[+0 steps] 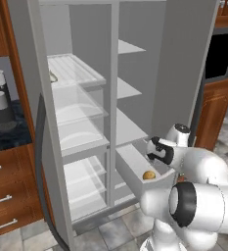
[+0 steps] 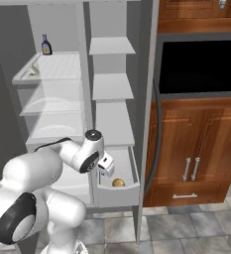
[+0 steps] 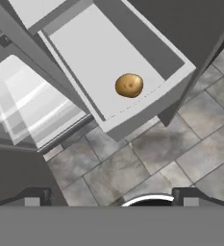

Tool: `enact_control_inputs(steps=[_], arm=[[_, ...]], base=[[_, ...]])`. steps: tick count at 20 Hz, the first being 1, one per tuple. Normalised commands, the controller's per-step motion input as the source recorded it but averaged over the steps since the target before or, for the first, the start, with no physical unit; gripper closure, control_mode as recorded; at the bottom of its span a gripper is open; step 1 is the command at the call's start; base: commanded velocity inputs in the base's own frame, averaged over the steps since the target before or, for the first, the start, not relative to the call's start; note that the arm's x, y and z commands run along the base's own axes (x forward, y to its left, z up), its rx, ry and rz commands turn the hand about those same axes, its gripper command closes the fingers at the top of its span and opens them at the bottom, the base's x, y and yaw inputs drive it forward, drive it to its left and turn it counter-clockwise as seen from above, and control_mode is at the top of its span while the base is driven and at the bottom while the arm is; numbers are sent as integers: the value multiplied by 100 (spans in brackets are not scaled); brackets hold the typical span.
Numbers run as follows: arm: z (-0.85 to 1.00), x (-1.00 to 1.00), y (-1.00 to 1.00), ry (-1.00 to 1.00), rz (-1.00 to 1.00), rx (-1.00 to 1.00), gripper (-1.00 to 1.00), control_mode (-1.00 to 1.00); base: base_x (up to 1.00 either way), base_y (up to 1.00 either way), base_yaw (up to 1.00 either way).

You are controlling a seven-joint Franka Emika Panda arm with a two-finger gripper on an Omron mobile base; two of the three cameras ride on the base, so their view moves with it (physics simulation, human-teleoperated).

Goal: Take the potato and garlic from the fridge shelf and place them in the freezer drawer to begin freezing them.

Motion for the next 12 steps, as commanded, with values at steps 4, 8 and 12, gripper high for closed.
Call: enact_control_inputs(steps=[4, 8, 12], arm=[[84, -62, 18, 0, 0, 0, -100, -100], [11, -81, 39, 7, 5, 0, -100, -100], [-6, -57, 25, 4, 4, -2, -100, -100]], base=[[0, 0, 0], [0, 0, 0], [0, 0, 0]])
